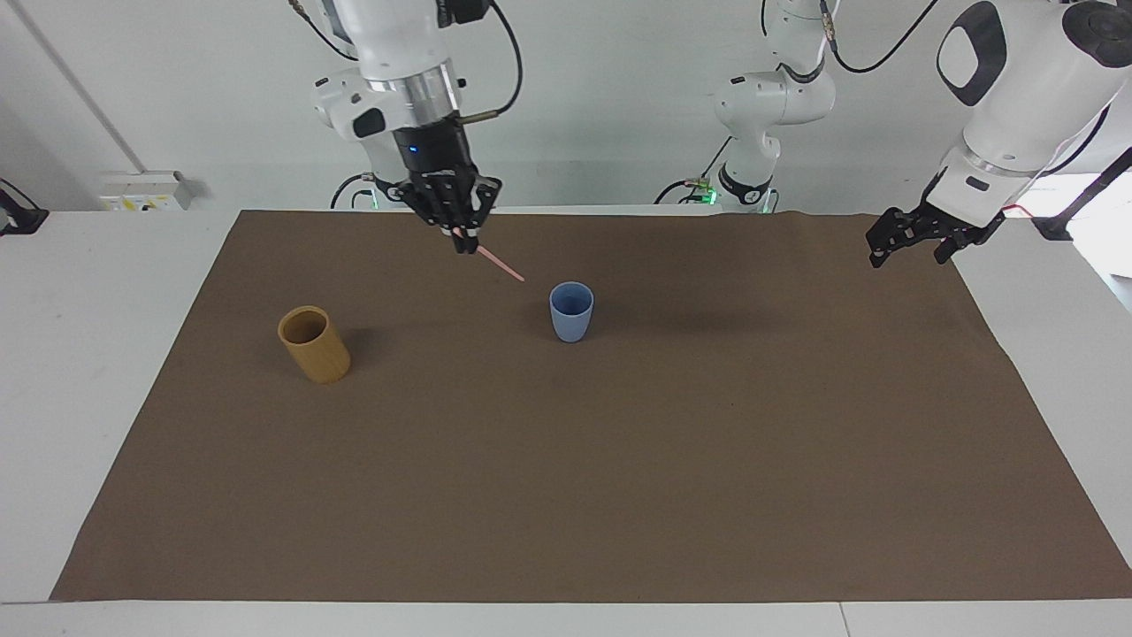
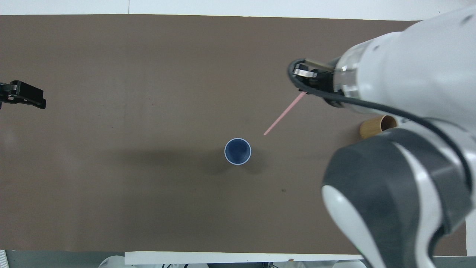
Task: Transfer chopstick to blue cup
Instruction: 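Carry the pink stick over the blue cup with the right gripper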
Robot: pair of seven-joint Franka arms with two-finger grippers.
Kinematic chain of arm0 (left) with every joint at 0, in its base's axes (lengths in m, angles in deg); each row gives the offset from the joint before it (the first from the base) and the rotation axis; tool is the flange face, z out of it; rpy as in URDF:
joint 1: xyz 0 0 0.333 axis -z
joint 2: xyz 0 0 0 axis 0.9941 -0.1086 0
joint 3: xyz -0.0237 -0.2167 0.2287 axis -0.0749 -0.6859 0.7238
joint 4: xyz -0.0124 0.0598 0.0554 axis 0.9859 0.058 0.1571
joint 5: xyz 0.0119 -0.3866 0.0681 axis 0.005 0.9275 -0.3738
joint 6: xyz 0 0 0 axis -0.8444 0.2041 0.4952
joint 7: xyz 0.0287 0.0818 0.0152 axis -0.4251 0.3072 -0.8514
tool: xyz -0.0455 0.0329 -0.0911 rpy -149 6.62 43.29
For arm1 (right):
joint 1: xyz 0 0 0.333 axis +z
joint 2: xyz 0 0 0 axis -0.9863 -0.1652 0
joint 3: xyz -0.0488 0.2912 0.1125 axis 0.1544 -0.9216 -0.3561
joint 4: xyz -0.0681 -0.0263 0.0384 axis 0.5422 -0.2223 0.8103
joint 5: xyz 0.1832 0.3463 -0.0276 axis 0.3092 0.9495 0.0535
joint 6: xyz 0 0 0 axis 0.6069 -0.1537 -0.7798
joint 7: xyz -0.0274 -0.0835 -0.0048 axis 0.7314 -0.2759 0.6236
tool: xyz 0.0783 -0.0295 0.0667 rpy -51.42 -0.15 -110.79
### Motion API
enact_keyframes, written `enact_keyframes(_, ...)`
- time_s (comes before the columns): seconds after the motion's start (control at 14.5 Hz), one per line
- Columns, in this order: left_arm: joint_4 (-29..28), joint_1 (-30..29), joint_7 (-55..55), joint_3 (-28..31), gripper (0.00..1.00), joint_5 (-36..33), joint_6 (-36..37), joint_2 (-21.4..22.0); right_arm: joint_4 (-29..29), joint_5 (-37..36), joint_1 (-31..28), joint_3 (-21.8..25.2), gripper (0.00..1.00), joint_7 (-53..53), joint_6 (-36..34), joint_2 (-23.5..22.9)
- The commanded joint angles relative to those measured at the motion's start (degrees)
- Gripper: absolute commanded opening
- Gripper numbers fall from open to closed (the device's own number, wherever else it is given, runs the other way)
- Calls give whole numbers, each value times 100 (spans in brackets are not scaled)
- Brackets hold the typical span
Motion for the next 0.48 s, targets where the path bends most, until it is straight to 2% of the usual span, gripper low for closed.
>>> enact_keyframes(0.0, -6, -104, 231, -13, 100, -63, 53, 10, 263, -52, 428, 50, 10, 697, 389, -169)
enact_keyframes(0.21, -33, -104, 205, -13, 100, -63, 115, 45, 710, -228, 570, 41, 10, 681, 451, -65)
enact_keyframes(0.41, -68, -191, 214, -13, 100, -63, 28, 45, 921, -237, 588, 50, 10, 637, 460, 14)
